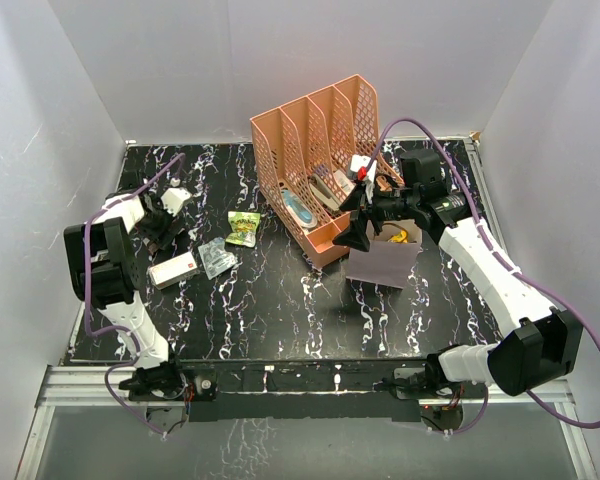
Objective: Place the snacks into the paper bag
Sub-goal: Pick up the snack from the center of the board, then place the snack in the paper bag.
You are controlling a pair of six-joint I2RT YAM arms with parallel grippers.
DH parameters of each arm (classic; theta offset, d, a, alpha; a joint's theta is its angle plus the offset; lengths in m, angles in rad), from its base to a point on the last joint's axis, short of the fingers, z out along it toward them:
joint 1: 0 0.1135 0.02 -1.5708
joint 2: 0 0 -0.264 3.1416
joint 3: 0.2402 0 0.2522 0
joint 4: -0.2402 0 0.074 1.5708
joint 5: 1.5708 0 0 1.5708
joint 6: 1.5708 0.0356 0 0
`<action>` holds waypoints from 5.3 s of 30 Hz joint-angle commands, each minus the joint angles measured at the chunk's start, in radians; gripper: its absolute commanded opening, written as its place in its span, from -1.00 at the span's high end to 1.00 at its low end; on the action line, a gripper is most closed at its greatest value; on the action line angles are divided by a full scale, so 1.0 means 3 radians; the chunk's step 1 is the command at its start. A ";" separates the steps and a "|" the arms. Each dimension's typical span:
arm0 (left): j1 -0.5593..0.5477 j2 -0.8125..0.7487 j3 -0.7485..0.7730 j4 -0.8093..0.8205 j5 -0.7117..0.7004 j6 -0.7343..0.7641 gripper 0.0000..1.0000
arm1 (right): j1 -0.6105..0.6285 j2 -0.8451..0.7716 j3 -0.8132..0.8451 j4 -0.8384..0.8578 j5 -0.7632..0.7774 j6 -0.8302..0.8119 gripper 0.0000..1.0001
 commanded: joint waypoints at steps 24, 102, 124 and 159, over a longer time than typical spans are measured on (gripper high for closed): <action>-0.0324 -0.0600 -0.0128 -0.0257 0.0328 -0.0350 0.41 | 0.0114 0.0162 0.0261 0.0287 -0.0066 0.0240 -0.88; -0.2480 -0.1153 0.0548 -0.1284 0.3554 -0.0953 0.56 | 0.0659 0.0030 0.0134 0.0184 -0.0664 -0.0796 0.21; -0.2362 -0.1403 0.0504 -0.1298 0.3169 -0.0719 -0.34 | 0.0345 -0.0368 0.0339 -0.0012 0.0001 -0.0496 0.84; -0.2100 -0.1597 0.0350 -0.0820 0.2220 -0.1074 -0.43 | -0.0271 -0.0802 0.0516 -0.0920 0.2641 0.0027 0.84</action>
